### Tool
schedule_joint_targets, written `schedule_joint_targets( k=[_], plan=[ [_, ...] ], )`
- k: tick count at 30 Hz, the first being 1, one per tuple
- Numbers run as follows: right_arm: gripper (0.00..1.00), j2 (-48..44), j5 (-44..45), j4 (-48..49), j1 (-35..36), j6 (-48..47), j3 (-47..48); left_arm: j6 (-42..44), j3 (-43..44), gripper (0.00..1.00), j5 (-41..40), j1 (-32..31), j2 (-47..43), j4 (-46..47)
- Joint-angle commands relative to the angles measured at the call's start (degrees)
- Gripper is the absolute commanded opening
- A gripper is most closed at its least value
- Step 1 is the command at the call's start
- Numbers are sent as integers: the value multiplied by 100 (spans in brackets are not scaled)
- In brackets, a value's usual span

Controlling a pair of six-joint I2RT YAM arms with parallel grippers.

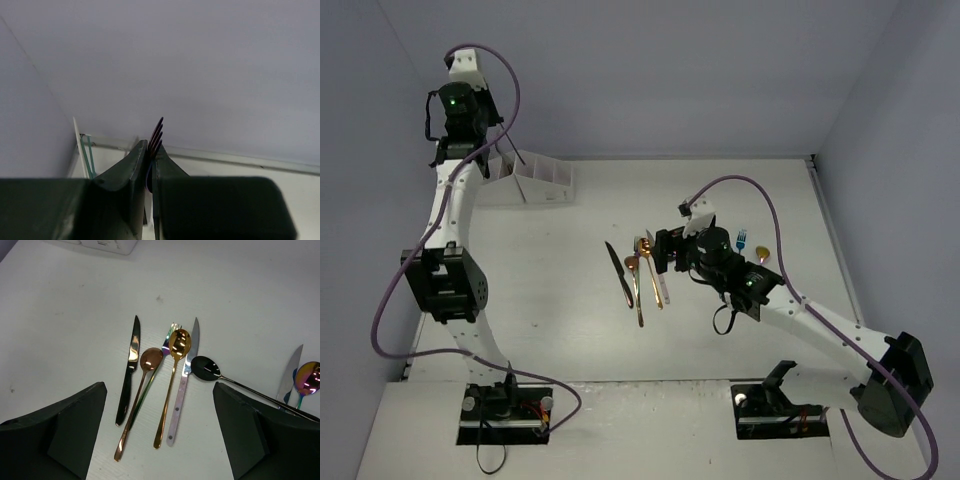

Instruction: Sort the eating utensils into containers

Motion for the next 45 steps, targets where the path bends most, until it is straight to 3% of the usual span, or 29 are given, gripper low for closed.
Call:
schedule_joint_targets(
  k=[1, 7, 19, 25, 29, 34, 42, 45],
  plan=[
    [85, 204, -78, 396, -89, -8, -1, 380, 1225, 0, 231, 291, 699, 411],
    [84, 245, -498, 387, -458, 124, -81, 641, 2150, 0, 235, 413, 1720, 519],
    [84, 272, -620, 369, -651, 259, -296, 1080, 1641, 0, 581, 393, 2219, 798],
    [83, 228, -403, 326, -702, 355, -330, 1238, 1393, 9, 443, 334, 2374, 789],
    [84, 229, -284, 227, -736, 370, -411, 1188, 1367, 21, 362, 317, 2402, 725],
    [84, 89, -227, 153, -755, 461, -534, 1150, 1214, 41, 274, 280, 2167, 676],
    [84, -125, 815, -594, -931, 830, -443, 637, 136, 53, -39, 87, 922, 663],
    [83, 80, 999, -1024, -1548, 970, -225, 360, -514, 58, -226, -137, -67, 388]
  ],
)
